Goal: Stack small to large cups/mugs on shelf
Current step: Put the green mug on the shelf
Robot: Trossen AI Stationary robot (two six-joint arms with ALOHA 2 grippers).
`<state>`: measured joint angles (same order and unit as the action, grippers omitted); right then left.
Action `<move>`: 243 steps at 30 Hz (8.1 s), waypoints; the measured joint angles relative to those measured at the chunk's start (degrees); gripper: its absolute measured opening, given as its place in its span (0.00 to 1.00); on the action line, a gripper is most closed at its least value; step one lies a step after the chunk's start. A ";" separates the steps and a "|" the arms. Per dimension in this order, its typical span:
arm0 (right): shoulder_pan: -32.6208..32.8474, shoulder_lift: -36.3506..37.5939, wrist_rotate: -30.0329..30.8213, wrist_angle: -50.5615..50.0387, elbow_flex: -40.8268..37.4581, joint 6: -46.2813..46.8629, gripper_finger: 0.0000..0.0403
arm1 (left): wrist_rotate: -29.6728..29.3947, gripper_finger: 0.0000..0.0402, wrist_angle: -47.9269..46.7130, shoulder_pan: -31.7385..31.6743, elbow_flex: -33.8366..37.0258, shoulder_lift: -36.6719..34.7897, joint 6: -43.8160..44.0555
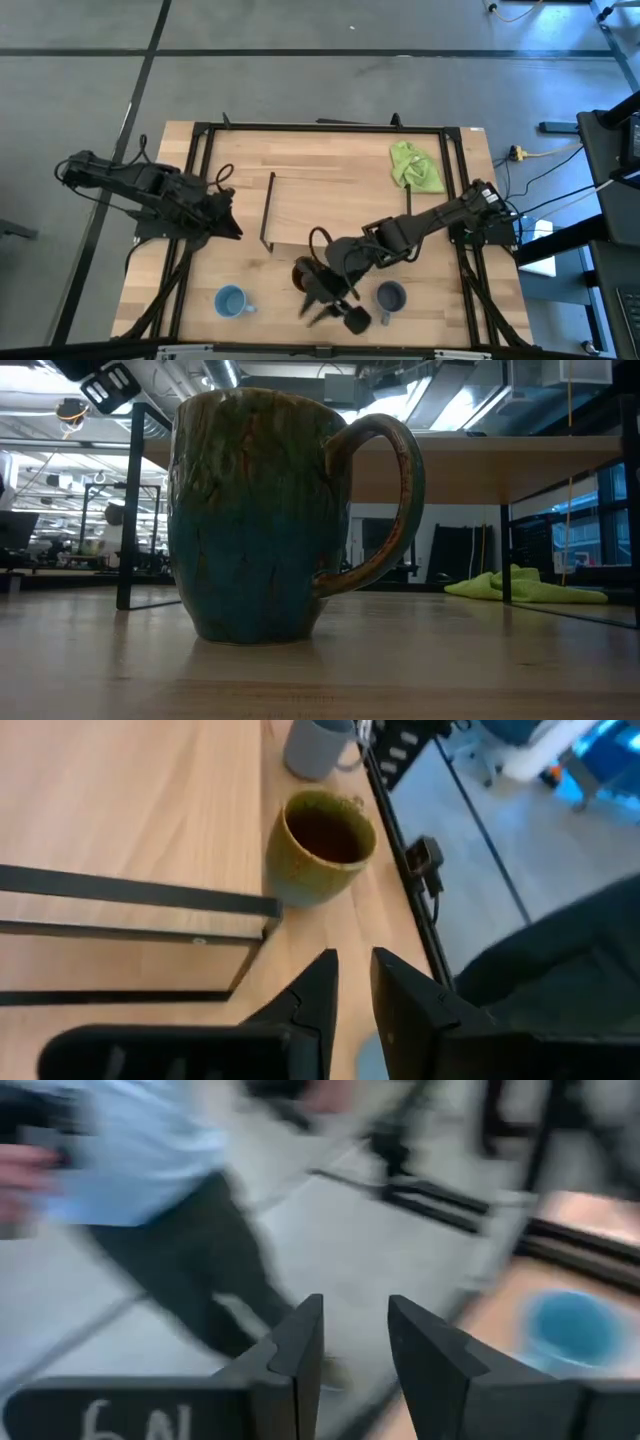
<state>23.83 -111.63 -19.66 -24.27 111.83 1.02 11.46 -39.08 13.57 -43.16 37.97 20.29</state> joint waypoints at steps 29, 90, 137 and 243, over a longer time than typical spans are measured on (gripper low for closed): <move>4.96 -17.60 5.23 -49.34 22.23 7.88 0.29 | -3.87 0.03 -20.01 7.36 0.00 -0.22 -6.28; 1.43 -21.68 23.75 -39.93 21.86 17.61 0.29 | -10.95 0.02 -20.03 7.34 -0.02 -0.11 -5.67; 4.51 -25.91 27.54 -40.80 21.84 21.00 0.29 | -13.75 0.03 -20.01 7.33 -0.02 -0.09 -5.83; 13.20 -13.36 35.30 -50.32 23.17 34.92 0.09 | -15.21 0.03 -17.89 5.37 0.02 8.71 -2.33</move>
<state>37.04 -124.99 15.64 -74.59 135.00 35.94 -3.75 -56.97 18.95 -43.13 46.69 17.96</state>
